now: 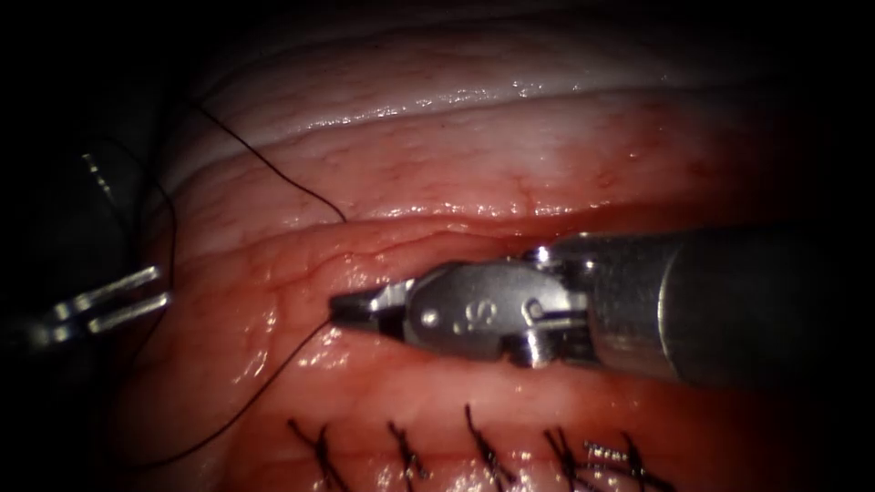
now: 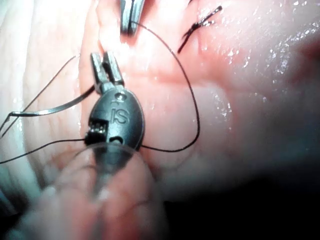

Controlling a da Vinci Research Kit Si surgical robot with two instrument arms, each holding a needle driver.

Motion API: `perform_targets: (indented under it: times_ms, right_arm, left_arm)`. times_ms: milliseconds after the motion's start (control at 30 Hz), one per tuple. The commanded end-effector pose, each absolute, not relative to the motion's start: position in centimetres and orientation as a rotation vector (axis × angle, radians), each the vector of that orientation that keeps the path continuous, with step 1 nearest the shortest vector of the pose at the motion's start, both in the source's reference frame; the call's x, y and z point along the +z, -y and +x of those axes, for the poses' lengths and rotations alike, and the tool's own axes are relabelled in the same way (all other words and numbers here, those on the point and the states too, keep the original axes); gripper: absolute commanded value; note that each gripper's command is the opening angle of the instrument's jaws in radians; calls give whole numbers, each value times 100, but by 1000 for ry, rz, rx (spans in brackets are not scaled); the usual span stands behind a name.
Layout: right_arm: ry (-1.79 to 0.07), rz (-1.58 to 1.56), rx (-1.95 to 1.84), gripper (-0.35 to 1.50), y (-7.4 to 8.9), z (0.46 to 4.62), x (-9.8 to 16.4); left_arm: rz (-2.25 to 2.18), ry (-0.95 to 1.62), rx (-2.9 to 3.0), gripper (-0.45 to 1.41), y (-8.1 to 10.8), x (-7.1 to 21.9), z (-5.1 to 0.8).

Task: Wound Closure
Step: Grab and pull working end of suture repeatedly until all but a short tail is left on top side

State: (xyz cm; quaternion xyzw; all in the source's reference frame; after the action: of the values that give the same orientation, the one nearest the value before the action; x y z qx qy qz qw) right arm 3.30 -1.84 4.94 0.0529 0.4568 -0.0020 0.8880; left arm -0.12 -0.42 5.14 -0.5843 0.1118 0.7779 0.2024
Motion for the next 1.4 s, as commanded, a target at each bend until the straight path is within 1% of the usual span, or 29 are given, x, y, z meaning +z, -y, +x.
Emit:
perform_targets:
  times_ms: [33,267,533,733,933,967,1000,1033,1067,1100,1133,1167,1233,1400]
  right_arm:
    - [-947,118,11,-35,186,337,495]
    - [-934,147,35,-35,214,315,461]
    - [-966,185,15,-35,275,292,374]
    - [-998,205,-12,-35,313,287,308]
    - [-1040,205,-56,-35,327,291,269]
    - [-1051,190,-72,-16,326,292,269]
    - [-1057,178,-81,9,323,293,270]
    - [-1059,172,-79,29,319,293,273]
    - [-1068,153,-77,59,313,293,278]
    - [-1090,109,-87,101,301,292,287]
    - [-1090,109,-87,101,301,292,287]
    - [-1116,62,-75,120,286,289,299]
    - [-1134,12,-60,133,261,284,318]
    - [-1127,-30,-34,141,232,281,346]
  left_arm:
    - [-1636,-311,2171,-45,42,520,-17]
    - [-1636,-311,2172,-45,41,521,-17]
    - [-1631,-316,2173,-45,38,527,-18]
    - [-1630,-312,2178,-45,38,527,-21]
    - [-1629,-307,2182,-45,38,527,-22]
    - [-1629,-307,2182,-45,38,527,-23]
    - [-1628,-308,2182,-45,38,527,-23]
    - [-1628,-308,2182,-45,38,527,-24]
    - [-1630,-304,2184,-45,38,527,-24]
    - [-1629,-302,2187,-45,38,527,-24]
    - [-1629,-302,2187,-45,38,527,-24]
    - [-1628,-300,2190,-45,38,528,-24]
    - [-1626,-297,2193,-45,37,529,-24]
    - [-1627,-298,2193,-45,36,530,-24]
